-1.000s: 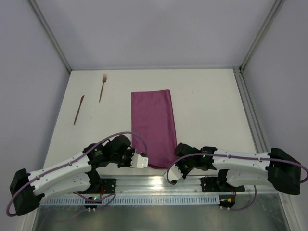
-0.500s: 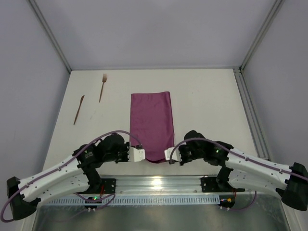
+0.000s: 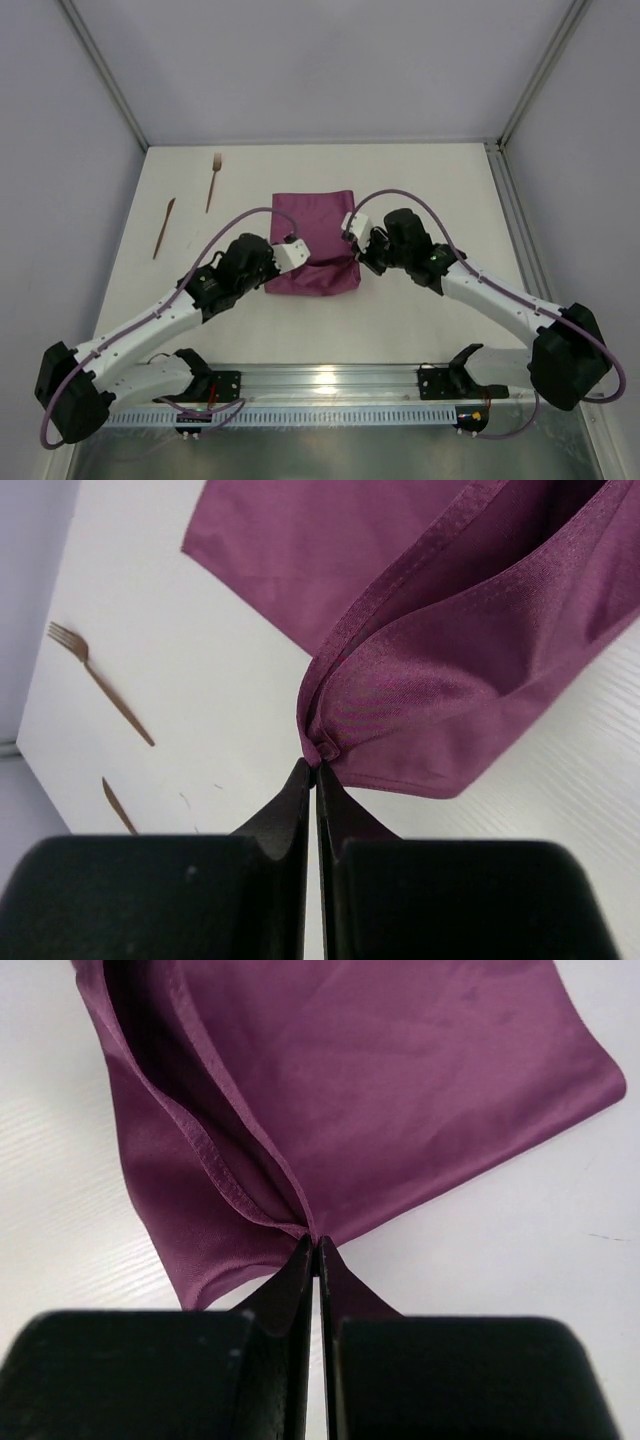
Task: Fold the napkin into a case and place the utensils inside
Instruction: Fold the rectangle-folded napkin at the center of the board.
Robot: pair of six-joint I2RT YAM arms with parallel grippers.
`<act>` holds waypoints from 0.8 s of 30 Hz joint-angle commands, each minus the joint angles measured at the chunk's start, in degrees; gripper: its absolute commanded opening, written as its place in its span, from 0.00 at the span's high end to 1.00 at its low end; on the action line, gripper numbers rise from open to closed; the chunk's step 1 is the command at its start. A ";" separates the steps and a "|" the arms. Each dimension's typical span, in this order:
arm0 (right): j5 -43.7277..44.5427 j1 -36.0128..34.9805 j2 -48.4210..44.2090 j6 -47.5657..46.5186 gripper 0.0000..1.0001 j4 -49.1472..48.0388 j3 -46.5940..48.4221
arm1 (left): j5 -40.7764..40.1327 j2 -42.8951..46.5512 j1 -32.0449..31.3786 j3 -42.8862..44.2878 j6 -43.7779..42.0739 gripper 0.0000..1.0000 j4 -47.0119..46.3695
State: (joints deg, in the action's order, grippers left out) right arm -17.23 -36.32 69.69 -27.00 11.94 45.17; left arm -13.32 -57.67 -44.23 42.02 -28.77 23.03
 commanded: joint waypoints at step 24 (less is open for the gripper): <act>-2.10 12.49 31.46 8.90 0.96 -7.55 26.90 | 8.05 -35.40 18.04 21.87 2.05 1.00 -21.97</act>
State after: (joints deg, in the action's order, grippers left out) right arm -19.07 -24.47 100.27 -19.29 6.90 68.29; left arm -6.79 -92.16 -26.85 60.51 -28.38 5.32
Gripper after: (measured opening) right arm 0.045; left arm 0.006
